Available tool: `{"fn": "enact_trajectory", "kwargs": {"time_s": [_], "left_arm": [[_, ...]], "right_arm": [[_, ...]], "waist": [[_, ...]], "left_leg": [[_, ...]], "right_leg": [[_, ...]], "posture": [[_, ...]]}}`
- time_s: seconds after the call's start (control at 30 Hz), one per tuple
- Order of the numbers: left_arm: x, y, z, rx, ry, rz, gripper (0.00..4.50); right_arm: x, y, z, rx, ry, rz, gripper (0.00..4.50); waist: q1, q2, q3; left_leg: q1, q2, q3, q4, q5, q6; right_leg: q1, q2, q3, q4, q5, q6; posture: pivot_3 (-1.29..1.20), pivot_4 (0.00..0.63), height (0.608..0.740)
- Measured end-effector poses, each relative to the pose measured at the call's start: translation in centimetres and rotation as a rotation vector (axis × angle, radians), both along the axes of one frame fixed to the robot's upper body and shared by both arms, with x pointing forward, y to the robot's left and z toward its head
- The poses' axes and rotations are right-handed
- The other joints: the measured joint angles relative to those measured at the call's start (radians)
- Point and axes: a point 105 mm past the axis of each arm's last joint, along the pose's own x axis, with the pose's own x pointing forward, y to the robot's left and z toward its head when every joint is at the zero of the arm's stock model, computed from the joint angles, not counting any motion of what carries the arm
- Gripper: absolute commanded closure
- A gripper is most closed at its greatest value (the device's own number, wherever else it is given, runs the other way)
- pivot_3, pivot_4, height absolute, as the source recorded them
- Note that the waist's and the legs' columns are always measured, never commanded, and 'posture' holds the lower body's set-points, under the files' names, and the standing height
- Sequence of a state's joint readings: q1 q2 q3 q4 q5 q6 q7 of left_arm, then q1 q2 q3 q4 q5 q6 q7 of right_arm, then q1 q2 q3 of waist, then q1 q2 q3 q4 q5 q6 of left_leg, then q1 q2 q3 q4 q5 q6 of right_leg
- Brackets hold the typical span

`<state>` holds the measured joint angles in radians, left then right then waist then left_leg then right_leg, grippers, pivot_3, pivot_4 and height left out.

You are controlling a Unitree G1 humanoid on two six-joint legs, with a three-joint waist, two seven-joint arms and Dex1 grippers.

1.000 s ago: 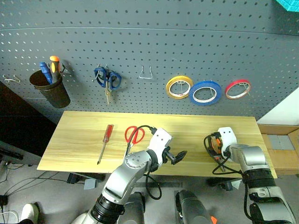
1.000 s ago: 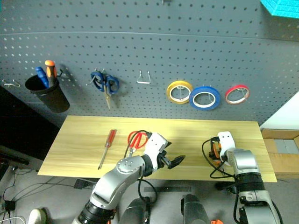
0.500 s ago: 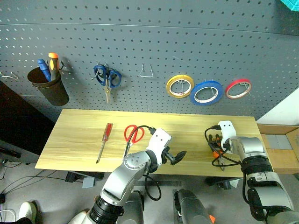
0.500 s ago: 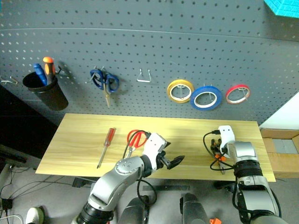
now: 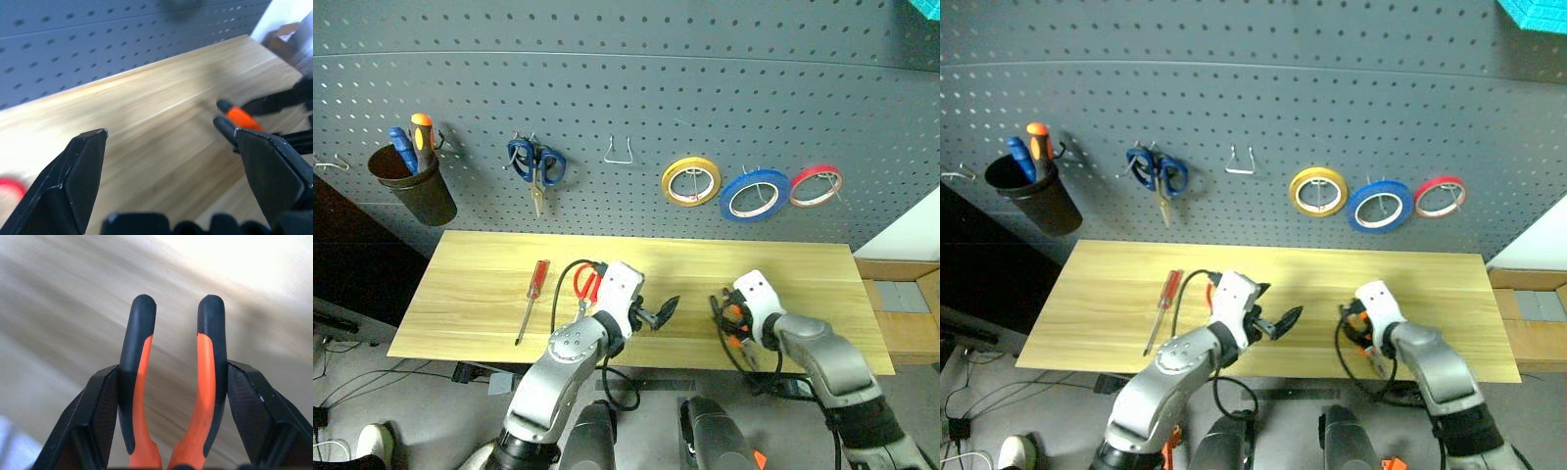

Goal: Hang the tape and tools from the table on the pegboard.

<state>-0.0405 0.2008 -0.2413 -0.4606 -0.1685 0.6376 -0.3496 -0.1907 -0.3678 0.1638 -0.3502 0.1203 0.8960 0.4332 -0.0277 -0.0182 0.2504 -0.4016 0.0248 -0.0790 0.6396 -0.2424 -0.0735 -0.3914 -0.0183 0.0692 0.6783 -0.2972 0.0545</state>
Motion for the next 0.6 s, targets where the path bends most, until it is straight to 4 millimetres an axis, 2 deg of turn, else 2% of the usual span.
{"fn": "enact_trajectory", "kwargs": {"time_s": [0.13, 0.23, 0.33, 0.47, 0.6], "left_arm": [[-0.9, 0.7, 0.8, -0.020, -0.032, 0.035, 0.00], [-1.0, 1.0, 1.8, -0.031, -0.072, 0.064, 0.00], [-0.8, 1.4, 2.3, -0.025, -0.095, 0.087, 0.00], [0.0, 2.3, 3.2, -0.016, -0.147, 0.135, 0.00], [1.9, 3.0, 5.7, -0.022, -0.247, 0.173, 0.00]], "right_arm": [[1.1, 4.7, 5.3, 0.149, -0.191, 0.076, 1.74], [1.9, 8.2, 10.0, 0.258, -0.338, 0.163, 1.74], [2.8, 10.7, 14.0, 0.345, -0.457, 0.234, 1.74], [5.1, 11.8, 17.1, 0.408, -0.550, 0.225, 1.74], [7.4, 12.1, 21.1, 0.430, -0.688, 0.208, 1.74]], "waist": [[0.008, -0.001, -0.017], [0.019, -0.002, -0.031], [0.032, -0.003, -0.051], [0.058, -0.006, -0.067], [0.082, -0.006, -0.071]], "left_leg": [[0.000, -0.001, -0.001, 0.000, 0.002, -0.004], [0.001, -0.001, -0.002, 0.000, 0.003, -0.005], [0.001, -0.001, -0.002, -0.001, 0.003, -0.005], [0.002, -0.001, -0.002, -0.001, 0.003, -0.005], [0.002, -0.001, -0.002, -0.001, 0.004, -0.006]], "right_leg": [[0.001, 0.000, -0.001, 0.000, 0.000, 0.000], [0.001, 0.000, -0.003, 0.000, 0.000, 0.000], [0.001, 0.000, -0.004, 0.001, 0.000, 0.000], [0.002, 0.000, -0.004, 0.001, 0.000, -0.001], [0.001, 0.000, -0.005, 0.002, 0.001, -0.002]], "posture": [[0.15, 0.100, 0.740], [0.18, 0.082, 0.740], [0.20, 0.070, 0.740], [0.23, 0.060, 0.740], [0.25, 0.055, 0.740]]}}
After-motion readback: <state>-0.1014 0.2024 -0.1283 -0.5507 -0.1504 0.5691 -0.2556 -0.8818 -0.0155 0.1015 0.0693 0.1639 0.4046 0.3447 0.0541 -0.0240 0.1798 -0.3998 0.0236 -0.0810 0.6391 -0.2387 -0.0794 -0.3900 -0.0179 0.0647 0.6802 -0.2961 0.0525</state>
